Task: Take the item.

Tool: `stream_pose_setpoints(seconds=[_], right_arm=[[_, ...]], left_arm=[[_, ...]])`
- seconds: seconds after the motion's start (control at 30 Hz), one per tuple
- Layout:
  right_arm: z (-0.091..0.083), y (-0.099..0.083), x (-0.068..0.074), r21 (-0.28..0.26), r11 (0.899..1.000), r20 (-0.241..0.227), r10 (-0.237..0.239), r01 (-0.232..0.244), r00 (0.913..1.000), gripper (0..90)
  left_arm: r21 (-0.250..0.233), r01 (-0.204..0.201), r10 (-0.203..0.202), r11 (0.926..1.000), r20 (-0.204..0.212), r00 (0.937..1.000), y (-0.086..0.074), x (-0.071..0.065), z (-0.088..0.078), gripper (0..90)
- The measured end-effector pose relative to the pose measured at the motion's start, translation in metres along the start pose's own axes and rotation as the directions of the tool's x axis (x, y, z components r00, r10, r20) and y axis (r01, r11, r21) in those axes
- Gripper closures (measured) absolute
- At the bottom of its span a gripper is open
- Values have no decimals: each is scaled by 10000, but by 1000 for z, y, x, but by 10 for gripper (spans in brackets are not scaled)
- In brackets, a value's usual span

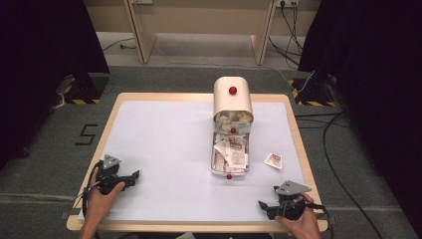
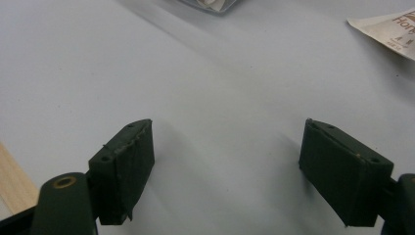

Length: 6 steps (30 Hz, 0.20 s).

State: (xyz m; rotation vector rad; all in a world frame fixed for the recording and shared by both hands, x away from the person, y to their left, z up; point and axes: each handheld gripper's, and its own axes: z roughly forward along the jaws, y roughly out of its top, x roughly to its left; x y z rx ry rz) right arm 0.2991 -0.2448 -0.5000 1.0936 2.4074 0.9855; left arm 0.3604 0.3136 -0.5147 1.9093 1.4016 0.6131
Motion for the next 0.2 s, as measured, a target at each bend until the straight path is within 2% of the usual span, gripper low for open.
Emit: stream_pose_setpoints(seconds=[0.2], right_arm=[[0, 0, 0, -1, 10000, 3, -21, 21, 10000, 211]], left_arm=[[-1, -4, 4, 10000, 0, 10000, 0, 0, 0, 114]])
